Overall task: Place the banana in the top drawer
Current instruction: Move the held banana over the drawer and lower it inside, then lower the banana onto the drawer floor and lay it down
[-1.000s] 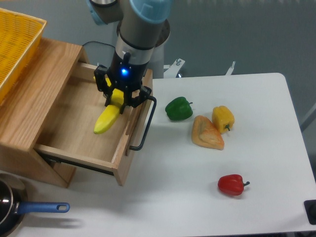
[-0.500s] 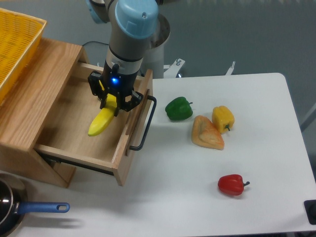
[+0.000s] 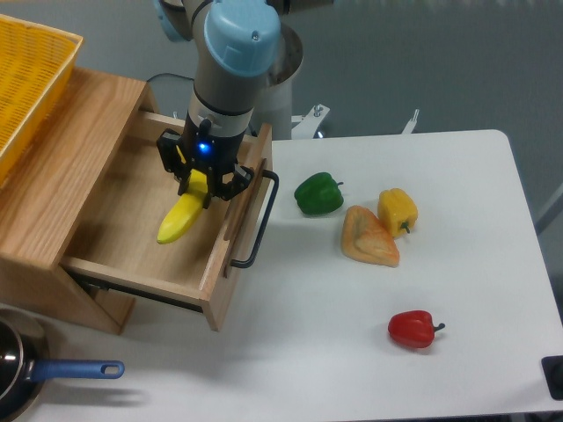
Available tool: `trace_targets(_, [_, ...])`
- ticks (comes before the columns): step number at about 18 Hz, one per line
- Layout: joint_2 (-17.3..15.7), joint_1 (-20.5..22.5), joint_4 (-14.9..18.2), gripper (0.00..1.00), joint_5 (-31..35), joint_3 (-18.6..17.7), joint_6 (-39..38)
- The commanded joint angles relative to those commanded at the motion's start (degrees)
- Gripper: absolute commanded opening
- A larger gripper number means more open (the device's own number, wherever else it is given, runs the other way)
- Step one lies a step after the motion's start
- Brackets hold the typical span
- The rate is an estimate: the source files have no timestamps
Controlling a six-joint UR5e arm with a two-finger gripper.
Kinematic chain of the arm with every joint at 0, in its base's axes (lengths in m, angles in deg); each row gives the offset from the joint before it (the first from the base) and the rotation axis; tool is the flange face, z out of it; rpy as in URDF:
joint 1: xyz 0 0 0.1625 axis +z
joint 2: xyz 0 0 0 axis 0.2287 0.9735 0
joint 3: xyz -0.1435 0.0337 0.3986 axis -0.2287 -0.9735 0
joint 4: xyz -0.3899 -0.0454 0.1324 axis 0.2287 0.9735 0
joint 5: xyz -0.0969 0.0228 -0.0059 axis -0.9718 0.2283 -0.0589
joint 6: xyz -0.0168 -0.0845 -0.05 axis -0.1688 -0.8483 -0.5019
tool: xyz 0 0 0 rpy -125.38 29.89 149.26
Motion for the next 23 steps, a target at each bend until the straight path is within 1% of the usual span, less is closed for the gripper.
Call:
trace_targets(6, [0.44,-1.32,0.17,0.4,2.02,-0.09,-1.05])
trace_targets(23, [1.05,-2.99,0.0,0.41,2.11,-0.17,-1.23])
